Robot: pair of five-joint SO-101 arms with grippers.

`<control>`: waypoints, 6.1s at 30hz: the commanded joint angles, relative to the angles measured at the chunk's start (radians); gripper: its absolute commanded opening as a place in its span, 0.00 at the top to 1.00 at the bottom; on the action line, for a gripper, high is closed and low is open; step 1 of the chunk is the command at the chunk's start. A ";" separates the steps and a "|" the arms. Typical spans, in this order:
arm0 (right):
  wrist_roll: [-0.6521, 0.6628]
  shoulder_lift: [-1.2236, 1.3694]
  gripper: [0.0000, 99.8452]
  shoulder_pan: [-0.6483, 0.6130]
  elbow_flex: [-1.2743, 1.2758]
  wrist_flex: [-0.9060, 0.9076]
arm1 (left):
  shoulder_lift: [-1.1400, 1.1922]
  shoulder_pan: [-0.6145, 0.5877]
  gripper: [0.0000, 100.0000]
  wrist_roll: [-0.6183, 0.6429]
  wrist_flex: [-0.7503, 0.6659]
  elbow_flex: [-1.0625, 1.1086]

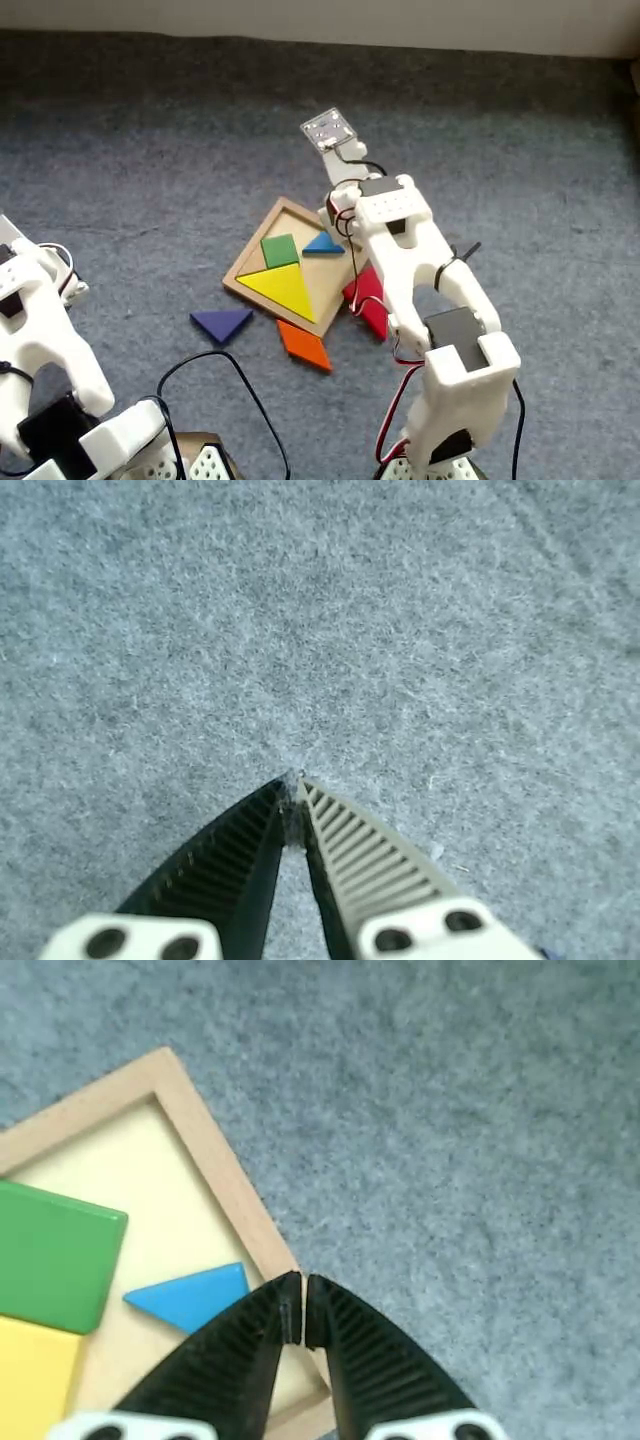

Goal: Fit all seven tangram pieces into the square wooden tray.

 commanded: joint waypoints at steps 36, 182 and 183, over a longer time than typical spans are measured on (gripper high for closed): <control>0.035 0.019 0.98 -0.130 -0.119 0.131 | -0.035 0.041 0.99 -0.008 -0.002 -0.039; -0.044 -0.239 1.00 -0.007 0.414 0.131 | -0.033 0.042 0.99 -0.008 -0.081 0.012; -0.044 -0.239 1.00 -0.010 0.414 0.131 | -0.033 0.042 0.99 -0.008 -0.081 0.012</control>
